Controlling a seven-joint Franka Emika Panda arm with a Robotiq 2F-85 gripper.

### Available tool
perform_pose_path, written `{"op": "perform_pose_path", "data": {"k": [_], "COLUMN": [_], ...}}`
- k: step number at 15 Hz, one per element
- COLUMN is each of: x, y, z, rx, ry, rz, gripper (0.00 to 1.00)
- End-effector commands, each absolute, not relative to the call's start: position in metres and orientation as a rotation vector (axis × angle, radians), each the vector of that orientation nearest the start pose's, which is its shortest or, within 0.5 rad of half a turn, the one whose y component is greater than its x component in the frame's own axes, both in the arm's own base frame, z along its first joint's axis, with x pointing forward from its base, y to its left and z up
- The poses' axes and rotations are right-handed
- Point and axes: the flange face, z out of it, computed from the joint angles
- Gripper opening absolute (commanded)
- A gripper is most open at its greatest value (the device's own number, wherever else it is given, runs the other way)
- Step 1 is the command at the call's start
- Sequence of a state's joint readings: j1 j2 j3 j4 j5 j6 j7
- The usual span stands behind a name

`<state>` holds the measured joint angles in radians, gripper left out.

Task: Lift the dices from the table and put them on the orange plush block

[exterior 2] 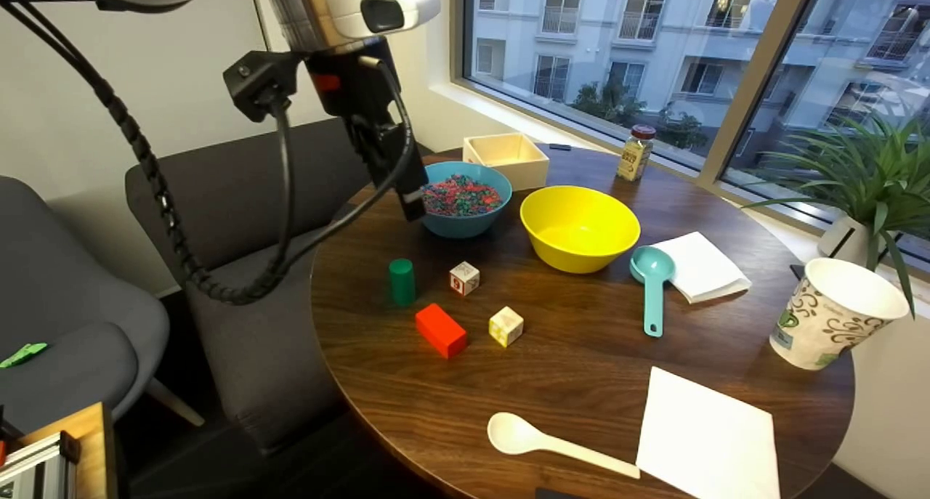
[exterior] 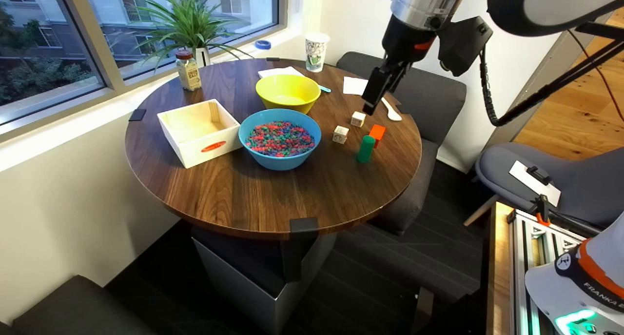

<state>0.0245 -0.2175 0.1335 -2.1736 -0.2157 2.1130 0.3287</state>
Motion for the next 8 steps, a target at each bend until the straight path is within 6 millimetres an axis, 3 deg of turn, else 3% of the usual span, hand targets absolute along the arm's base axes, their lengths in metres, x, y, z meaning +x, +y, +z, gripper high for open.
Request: {"op": "perform_pose_path", "data": {"k": [1, 8], "x": [0.5074, 0.5124], "y": [0.0591, 0.0582], "z": [0.4851, 0.4812], "rx": [-3.254, -3.226], "ry": [0.035, 0.071], "rz": [-0.530, -0.529], "gripper": [1.00, 1.00]}}
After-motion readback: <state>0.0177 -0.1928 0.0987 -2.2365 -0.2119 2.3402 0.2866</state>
